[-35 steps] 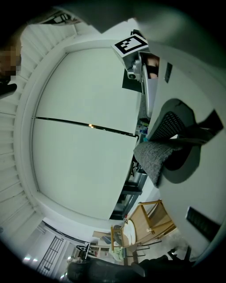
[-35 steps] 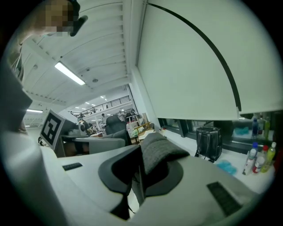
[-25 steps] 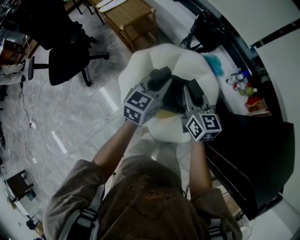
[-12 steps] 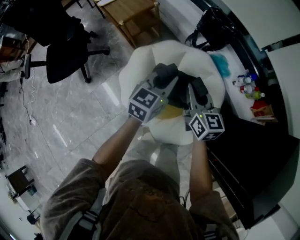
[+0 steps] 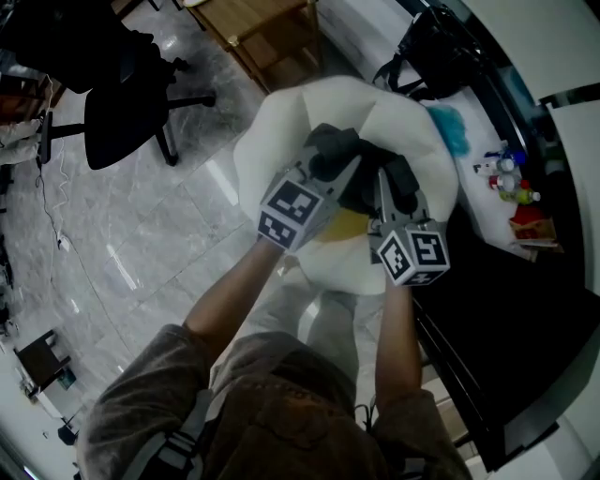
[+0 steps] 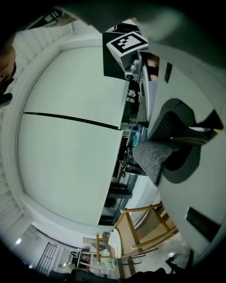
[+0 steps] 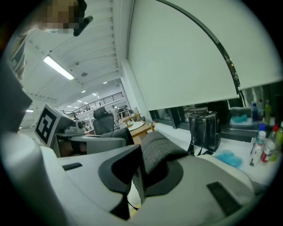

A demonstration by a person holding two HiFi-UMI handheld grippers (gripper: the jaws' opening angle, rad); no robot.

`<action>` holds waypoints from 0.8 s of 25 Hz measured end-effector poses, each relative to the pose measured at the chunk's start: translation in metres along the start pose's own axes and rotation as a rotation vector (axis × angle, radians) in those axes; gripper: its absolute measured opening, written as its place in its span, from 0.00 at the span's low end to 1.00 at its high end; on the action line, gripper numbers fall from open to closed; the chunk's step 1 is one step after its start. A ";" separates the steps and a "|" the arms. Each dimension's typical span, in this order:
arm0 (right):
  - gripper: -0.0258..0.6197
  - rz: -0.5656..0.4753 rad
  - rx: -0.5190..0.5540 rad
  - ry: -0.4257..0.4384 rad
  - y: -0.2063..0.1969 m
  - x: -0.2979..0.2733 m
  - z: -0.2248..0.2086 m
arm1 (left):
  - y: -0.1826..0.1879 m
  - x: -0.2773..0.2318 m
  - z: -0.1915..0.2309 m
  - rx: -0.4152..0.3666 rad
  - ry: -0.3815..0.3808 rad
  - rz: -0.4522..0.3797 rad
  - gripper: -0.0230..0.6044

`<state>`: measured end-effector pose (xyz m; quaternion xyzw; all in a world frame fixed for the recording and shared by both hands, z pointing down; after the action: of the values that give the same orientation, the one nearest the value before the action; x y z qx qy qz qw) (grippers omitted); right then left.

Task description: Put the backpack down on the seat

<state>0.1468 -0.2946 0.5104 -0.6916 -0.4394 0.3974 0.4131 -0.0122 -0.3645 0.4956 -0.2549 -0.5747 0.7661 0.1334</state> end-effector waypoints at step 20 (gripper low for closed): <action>0.09 -0.007 -0.055 -0.078 -0.048 -0.012 -0.022 | -0.047 -0.024 0.003 0.015 0.015 0.015 0.09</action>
<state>0.1502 -0.2980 0.5641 -0.6851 -0.4683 0.4106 0.3779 0.0018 -0.3649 0.5466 -0.2639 -0.5659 0.7696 0.1337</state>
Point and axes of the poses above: the fingertips, and each gripper's own axes: x backward along the fingers, z to its left, y out of its top, the point moved 10 cm from there along x, backward along the fingers, and after that the axes turned 8 degrees about -z, right-handed, at the moved point
